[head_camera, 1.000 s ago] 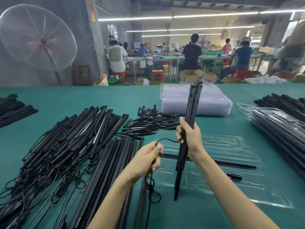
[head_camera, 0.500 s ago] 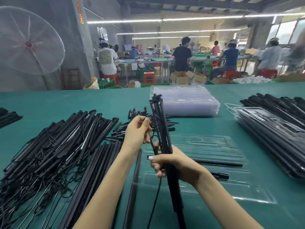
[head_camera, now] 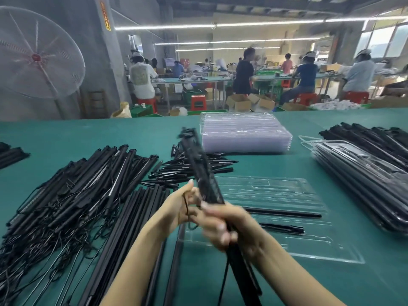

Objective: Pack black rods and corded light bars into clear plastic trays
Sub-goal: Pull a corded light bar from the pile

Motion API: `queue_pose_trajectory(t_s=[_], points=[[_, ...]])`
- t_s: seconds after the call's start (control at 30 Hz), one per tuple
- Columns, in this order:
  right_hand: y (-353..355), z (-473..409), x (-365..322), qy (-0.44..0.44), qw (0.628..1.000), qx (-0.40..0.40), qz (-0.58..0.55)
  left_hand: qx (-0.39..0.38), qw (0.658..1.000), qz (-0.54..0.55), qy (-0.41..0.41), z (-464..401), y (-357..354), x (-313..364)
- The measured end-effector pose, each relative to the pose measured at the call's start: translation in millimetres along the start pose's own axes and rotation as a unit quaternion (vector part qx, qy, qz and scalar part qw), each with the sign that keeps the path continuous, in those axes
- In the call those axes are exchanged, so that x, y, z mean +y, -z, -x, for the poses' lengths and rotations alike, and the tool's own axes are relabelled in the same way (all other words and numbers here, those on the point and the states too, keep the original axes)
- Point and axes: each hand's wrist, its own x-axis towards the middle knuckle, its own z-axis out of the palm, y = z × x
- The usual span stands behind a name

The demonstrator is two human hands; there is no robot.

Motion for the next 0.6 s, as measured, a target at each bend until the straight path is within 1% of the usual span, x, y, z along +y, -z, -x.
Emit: queue_pose_trajectory(t_s=[0.03,0.07,0.13,0.2,0.23,0.3,0.37,0.4,0.43,0.5,0.53,0.6], points=[[3.7,-3.8,-6.0,0.017,0.997,0.025,-0.073,-0.026,1.000,0.007,0.009,-0.9,-4.0,0.0],[9.7,-7.0,-12.7,0.020,0.991,0.056,-0.121,-0.039,0.999,0.006,0.019,-1.6,-6.8,-1.2],[24.5,-11.3,-21.5,0.008,0.984,0.122,-0.130,-0.048,0.998,0.009,0.045,-0.9,-14.2,-7.3],[36.8,-13.1,-21.2,0.014,0.979,0.177,-0.102,-0.086,0.992,0.016,0.089,3.7,-18.4,-19.0],[44.1,-13.1,-18.4,0.026,0.974,0.210,-0.078,-0.130,0.985,0.010,0.115,6.4,-18.8,-25.8],[57.5,-10.6,-12.3,0.046,0.962,0.267,-0.018,-0.265,0.952,-0.032,0.147,16.6,-17.7,-35.7],[66.6,-7.1,-5.9,0.046,0.955,0.292,0.008,-0.408,0.900,-0.087,0.127,30.0,-15.3,-35.4],[69.4,-5.6,-2.7,0.044,0.954,0.297,0.016,-0.451,0.879,-0.112,0.112,34.8,-15.6,-33.6],[70.8,-4.5,0.0,0.045,0.951,0.304,0.027,-0.465,0.870,-0.132,0.100,39.1,-18.8,-30.8],[72.7,-3.7,3.9,0.052,0.945,0.317,0.054,-0.460,0.874,-0.136,0.078,48.4,-28.4,-26.8],[72.5,-2.9,5.5,0.053,0.943,0.321,0.073,-0.457,0.881,-0.105,0.067,51.1,-33.5,-26.1],[70.3,0.6,8.7,0.052,0.938,0.320,0.120,-0.440,0.897,0.015,0.034,56.5,-40.6,-26.1]])
